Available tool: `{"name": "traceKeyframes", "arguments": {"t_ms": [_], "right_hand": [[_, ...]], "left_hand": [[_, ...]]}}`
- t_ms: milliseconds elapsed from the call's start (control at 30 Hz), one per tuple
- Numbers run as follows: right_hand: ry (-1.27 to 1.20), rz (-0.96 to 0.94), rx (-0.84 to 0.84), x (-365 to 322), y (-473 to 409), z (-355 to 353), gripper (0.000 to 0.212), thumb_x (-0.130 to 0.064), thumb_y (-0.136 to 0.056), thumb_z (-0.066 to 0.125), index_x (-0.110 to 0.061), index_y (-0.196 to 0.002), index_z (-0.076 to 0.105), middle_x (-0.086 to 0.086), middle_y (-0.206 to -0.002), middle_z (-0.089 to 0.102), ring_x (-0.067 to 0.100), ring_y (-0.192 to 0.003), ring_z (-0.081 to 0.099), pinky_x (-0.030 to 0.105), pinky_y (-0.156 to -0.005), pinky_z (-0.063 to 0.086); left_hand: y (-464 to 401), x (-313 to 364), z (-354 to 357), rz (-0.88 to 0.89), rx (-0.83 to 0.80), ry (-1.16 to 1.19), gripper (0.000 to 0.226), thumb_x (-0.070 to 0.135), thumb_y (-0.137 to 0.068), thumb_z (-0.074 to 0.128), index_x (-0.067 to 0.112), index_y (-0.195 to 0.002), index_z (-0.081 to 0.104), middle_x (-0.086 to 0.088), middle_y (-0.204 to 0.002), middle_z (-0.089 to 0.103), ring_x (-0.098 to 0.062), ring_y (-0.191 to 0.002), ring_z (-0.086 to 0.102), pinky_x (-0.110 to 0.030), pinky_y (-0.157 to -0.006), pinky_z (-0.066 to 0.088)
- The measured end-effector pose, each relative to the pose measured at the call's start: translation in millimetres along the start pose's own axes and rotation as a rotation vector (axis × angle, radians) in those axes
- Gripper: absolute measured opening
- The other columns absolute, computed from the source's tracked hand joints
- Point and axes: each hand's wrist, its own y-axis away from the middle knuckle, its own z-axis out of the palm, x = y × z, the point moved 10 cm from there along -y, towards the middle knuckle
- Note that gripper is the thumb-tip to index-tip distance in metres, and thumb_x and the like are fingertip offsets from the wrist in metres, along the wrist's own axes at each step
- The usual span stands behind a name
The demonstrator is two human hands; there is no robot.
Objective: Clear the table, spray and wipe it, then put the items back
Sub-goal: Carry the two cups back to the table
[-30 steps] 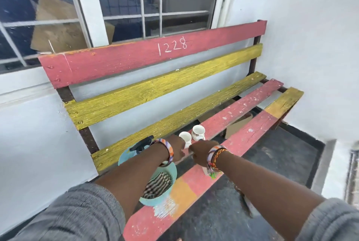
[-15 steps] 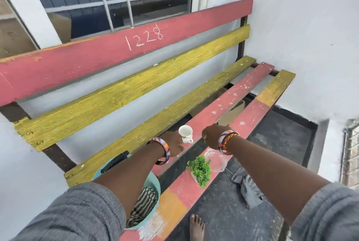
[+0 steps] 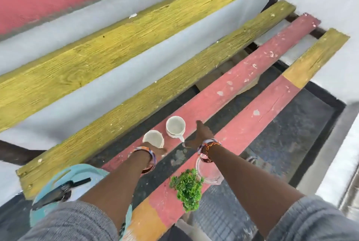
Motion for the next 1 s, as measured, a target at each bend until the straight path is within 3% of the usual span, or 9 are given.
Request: {"name": "traceKeyframes", "arguments": {"t_ms": [100, 200, 300, 433, 500, 700, 1000], "right_hand": [[0.067, -0.075, 0.002, -15.5, -14.9, 8.9, 0.108, -0.019, -0.076, 0.075, -0.020, -0.150, -0.003, 0.022, -0.155, 0.009, 0.043, -0.137, 0.029, 0.049, -0.108, 0.035], [0.181, -0.190, -0.041, -33.2, -25.3, 22.3, 0.102, -0.015, -0.082, 0.068, -0.030, -0.149, -0.007, 0.015, -0.158, -0.004, 0.043, -0.142, 0.014, 0.054, -0.109, 0.029], [0.274, -0.267, -0.026, -45.6, -32.3, 30.5, 0.090, -0.012, -0.085, 0.063, -0.036, -0.149, 0.006, 0.012, -0.158, 0.003, 0.039, -0.141, 0.021, 0.053, -0.105, 0.037], [0.307, -0.299, 0.062, -53.5, -29.3, 22.5, 0.075, -0.013, -0.081, 0.064, -0.028, -0.143, 0.025, 0.014, -0.139, 0.043, 0.038, -0.123, 0.048, 0.049, -0.094, 0.046], [0.354, -0.303, 0.106, -52.6, -17.6, 16.4, 0.074, -0.022, -0.079, 0.068, -0.028, -0.140, 0.028, 0.012, -0.130, 0.052, 0.036, -0.117, 0.053, 0.047, -0.090, 0.047], [0.333, -0.248, 0.250, -54.3, 52.6, -6.0, 0.073, -0.041, -0.075, 0.069, -0.031, -0.137, 0.031, 0.008, -0.125, 0.058, 0.031, -0.111, 0.058, 0.040, -0.086, 0.048], [-0.007, -0.354, 0.566, -104.7, 224.2, -47.1, 0.067, -0.039, -0.067, 0.075, -0.013, -0.121, 0.047, 0.013, -0.120, 0.054, 0.034, -0.112, 0.054, 0.040, -0.088, 0.051]], "left_hand": [[28.4, 8.8, -0.3, -0.084, 0.017, 0.200, 0.091, 0.023, -0.081, 0.069, -0.005, -0.144, 0.009, -0.019, -0.148, 0.029, -0.011, -0.112, 0.062, -0.021, -0.094, 0.045], [24.7, 17.4, -15.0, -0.058, 0.171, 0.131, 0.097, 0.020, -0.073, 0.077, 0.002, -0.144, 0.013, -0.025, -0.142, 0.033, -0.036, -0.130, 0.042, -0.041, -0.104, 0.037], [22.1, 19.9, -13.3, -0.074, 0.161, 0.008, 0.086, 0.018, -0.073, 0.076, 0.006, -0.140, 0.023, -0.025, -0.138, 0.036, -0.042, -0.126, 0.043, -0.047, -0.103, 0.039], [24.4, 20.8, -15.7, 0.006, 0.224, -0.008, 0.074, 0.019, -0.074, 0.071, 0.008, -0.135, 0.030, -0.021, -0.131, 0.046, -0.041, -0.119, 0.050, -0.047, -0.096, 0.044], [33.1, 20.9, -17.8, 0.047, 0.227, -0.007, 0.073, 0.020, -0.074, 0.071, 0.008, -0.134, 0.031, -0.020, -0.130, 0.048, -0.040, -0.117, 0.052, -0.046, -0.094, 0.046], [93.8, 23.4, -54.8, 0.233, 0.262, -0.043, 0.075, 0.023, -0.072, 0.072, 0.010, -0.135, 0.034, -0.016, -0.131, 0.050, -0.035, -0.115, 0.054, -0.043, -0.093, 0.049], [239.8, 5.0, -155.6, 0.579, 0.429, -0.031, 0.076, 0.031, -0.070, 0.073, 0.015, -0.135, 0.035, -0.015, -0.130, 0.051, -0.037, -0.118, 0.052, -0.043, -0.092, 0.047]]}}
